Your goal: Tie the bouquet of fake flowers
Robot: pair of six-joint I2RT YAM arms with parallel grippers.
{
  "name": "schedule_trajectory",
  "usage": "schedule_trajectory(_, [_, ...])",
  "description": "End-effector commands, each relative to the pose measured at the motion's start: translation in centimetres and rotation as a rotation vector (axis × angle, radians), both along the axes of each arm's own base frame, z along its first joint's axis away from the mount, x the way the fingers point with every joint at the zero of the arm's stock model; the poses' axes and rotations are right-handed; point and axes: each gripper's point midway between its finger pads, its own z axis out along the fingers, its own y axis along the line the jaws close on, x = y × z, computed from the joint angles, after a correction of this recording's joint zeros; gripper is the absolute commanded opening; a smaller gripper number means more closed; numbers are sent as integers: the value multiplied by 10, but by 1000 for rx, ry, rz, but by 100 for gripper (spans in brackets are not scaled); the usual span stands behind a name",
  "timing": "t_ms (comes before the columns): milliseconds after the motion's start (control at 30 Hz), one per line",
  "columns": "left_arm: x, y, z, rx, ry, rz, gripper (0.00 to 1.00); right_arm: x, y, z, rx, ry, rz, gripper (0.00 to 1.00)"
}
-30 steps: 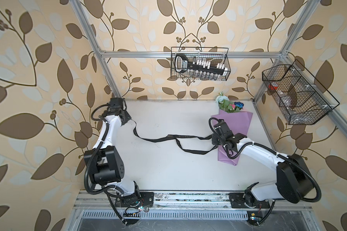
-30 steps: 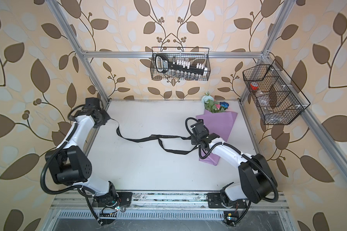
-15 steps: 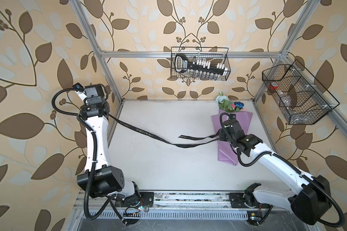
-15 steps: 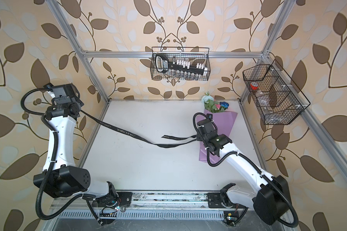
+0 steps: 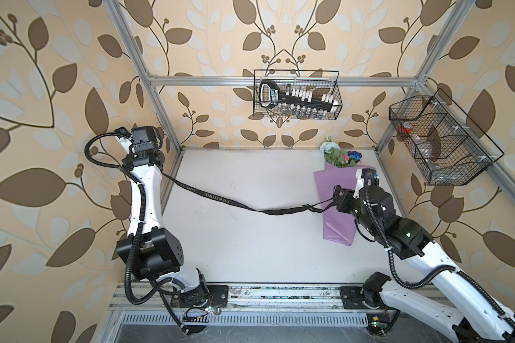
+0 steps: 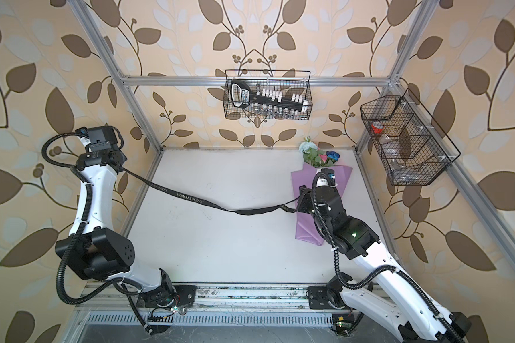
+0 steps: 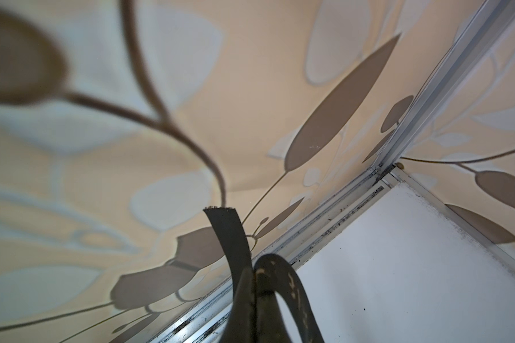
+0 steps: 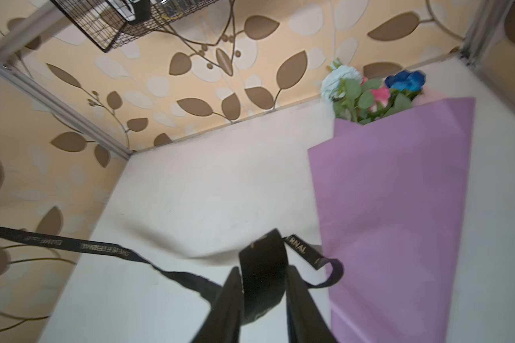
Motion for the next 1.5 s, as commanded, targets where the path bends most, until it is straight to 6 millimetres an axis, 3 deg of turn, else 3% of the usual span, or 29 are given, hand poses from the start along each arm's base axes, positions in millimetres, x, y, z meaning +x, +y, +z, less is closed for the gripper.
schedule_trajectory(0, [-10,8,10,33,-5,37,0,3,27,-21,29,82,81,44])
schedule_trajectory(67, [-10,8,9,33,-1,37,0,8,45,-53,14,177,136,56])
schedule_trajectory(133, [-10,7,8,28,4,35,0,10,53,-84,-10,253,151,60])
schedule_trajectory(233, [-10,4,3,12,2,21,0,18,45,-117,-98,306,110,63])
schedule_trajectory(467, [-8,-13,-14,-92,-44,-34,10,51,47,-169,-148,418,139,56])
schedule_trajectory(567, [-8,-21,-22,-135,-49,-58,33,64,51,-184,-156,439,158,50])
schedule_trajectory(633, [-7,-33,-33,-212,-49,-91,57,75,57,-197,-161,460,179,45])
schedule_trajectory(667, [-6,-36,-36,-235,-53,-100,64,79,60,-202,-164,465,186,45])
schedule_trajectory(767, [2,-56,-38,-312,-83,-177,85,85,63,-223,-163,512,200,40])
schedule_trajectory(867, [11,-84,-41,-356,-71,-259,98,83,58,-246,-159,576,185,37])
schedule_trajectory(967, [22,-121,-45,-390,-52,-364,99,72,48,-264,-150,626,166,35])
schedule_trajectory(1100, [40,-192,-60,-495,-54,-562,99,56,19,-276,-140,671,94,35])
schedule_trajectory(1133, [38,-213,-54,-522,-88,-619,99,53,10,-276,-128,676,73,35])
schedule_trajectory(1300, [39,-318,-80,-732,-99,-907,98,46,-8,-252,-78,619,55,35])
schedule_trajectory(1467, [3,-446,-107,-759,9,-1336,90,48,-5,-213,-33,522,79,37])
